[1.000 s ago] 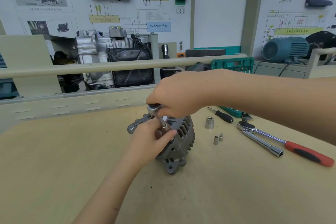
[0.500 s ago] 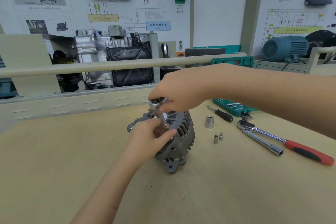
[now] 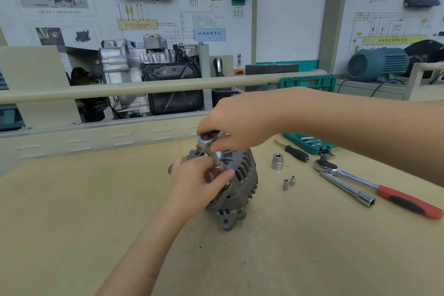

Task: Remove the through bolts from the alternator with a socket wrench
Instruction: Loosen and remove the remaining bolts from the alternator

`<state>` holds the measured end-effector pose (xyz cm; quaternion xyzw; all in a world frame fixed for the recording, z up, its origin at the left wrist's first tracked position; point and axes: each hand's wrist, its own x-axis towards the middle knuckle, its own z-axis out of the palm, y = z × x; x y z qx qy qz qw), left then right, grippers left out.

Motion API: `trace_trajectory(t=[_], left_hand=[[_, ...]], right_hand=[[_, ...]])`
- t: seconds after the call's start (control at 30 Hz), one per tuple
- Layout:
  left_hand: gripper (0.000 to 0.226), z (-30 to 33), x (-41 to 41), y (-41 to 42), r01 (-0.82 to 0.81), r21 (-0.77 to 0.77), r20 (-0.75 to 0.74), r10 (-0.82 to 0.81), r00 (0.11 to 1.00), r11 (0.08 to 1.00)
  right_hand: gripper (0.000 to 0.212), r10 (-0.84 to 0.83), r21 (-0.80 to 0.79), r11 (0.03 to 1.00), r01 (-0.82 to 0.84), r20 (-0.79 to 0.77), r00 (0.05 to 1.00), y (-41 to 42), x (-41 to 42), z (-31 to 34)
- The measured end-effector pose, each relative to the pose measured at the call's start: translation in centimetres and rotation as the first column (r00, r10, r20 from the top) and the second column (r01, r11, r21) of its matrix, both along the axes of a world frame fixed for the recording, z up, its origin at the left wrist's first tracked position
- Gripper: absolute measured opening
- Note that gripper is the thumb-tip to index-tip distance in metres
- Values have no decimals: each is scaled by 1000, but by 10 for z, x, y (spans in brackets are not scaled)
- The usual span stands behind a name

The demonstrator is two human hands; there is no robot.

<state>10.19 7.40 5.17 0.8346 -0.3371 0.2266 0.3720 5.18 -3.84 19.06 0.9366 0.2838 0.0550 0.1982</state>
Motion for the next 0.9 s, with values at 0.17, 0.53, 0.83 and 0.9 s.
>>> trace_trajectory(t=[0.17,0.53,0.83,0.9], left_hand=[[40,-3,0,-6,-65,-20,54,66,996,998],[24,-1,4,-7,-63,200,-38,72,997,978],[32,3,0,-11,-208,348,74,194,978,914],[38,3,-1,-12,-214,347,98,191,977,913]], right_hand=[[39,-12,-120,992,35,191,981,1,0,-1],[32,-22,-44,999,28,125,992,-7,2,-1],[34,5,-38,999,1,152,988,-6,-2,-5],[34,7,-43,999,0,150,989,-6,-3,-4]])
